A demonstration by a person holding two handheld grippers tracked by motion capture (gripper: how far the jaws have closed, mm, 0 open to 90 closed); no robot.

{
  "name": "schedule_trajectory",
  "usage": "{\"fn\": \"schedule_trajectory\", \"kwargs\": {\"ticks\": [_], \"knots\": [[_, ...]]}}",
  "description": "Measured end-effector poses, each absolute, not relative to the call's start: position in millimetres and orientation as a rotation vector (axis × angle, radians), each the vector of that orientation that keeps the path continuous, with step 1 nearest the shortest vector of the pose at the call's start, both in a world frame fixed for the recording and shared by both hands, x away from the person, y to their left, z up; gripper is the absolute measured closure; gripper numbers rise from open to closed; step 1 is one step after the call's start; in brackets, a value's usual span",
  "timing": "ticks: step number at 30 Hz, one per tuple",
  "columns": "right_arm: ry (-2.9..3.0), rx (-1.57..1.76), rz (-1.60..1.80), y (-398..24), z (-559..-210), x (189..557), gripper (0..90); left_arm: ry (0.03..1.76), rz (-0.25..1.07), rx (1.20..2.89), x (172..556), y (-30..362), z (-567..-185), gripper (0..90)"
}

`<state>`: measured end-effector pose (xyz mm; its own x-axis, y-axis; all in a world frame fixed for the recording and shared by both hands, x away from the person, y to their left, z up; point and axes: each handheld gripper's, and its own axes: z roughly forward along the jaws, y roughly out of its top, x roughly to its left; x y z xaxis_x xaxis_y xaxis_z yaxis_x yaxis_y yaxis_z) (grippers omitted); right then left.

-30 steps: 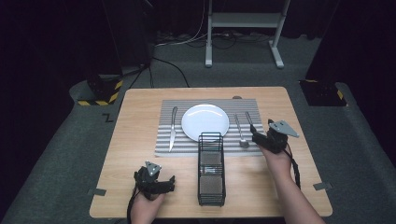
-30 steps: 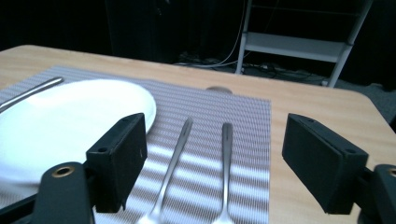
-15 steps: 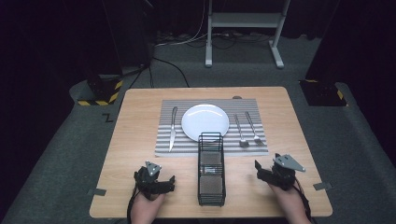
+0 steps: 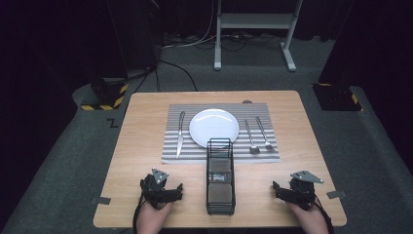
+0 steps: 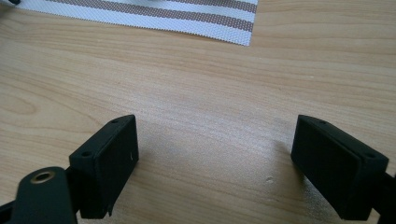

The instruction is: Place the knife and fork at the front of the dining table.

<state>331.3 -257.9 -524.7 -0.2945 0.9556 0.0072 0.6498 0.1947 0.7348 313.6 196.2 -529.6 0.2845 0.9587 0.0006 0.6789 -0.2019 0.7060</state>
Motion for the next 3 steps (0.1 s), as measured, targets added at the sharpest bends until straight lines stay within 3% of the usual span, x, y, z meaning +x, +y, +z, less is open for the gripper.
{"fn": "schedule_trajectory", "kwargs": {"ticks": [3], "knots": [[2.021, 1.487, 0.883, -257.2, -524.8, 331.3, 14.9, 1.462, 0.599, 1.959, 313.9, 196.5, -529.6, 0.6]]}}
